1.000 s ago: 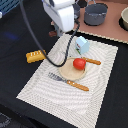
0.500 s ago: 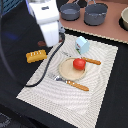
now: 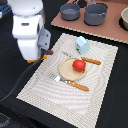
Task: Interact with the objects in diverse but meaningful ways.
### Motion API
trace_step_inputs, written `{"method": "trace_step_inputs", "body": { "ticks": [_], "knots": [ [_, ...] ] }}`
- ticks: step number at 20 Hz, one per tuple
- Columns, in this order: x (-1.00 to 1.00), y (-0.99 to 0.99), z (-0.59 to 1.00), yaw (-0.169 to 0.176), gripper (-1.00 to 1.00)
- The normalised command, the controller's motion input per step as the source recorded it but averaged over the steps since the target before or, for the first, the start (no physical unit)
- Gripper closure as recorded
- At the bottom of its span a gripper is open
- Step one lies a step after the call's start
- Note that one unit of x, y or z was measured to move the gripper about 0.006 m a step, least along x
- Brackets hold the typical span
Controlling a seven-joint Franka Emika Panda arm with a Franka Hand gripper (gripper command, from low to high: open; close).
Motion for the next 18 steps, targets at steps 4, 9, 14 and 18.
{"method": "trace_step_inputs", "body": {
  "ticks": [4, 9, 14, 18],
  "knots": [
    [0.41, -0.77, 0.0, -0.084, 1.0],
    [0.74, -0.7, 0.0, -0.063, 1.0],
    [0.88, -0.59, 0.0, -0.078, 1.0],
    [0.79, -0.36, -0.12, -0.07, 1.0]
  ]
}}
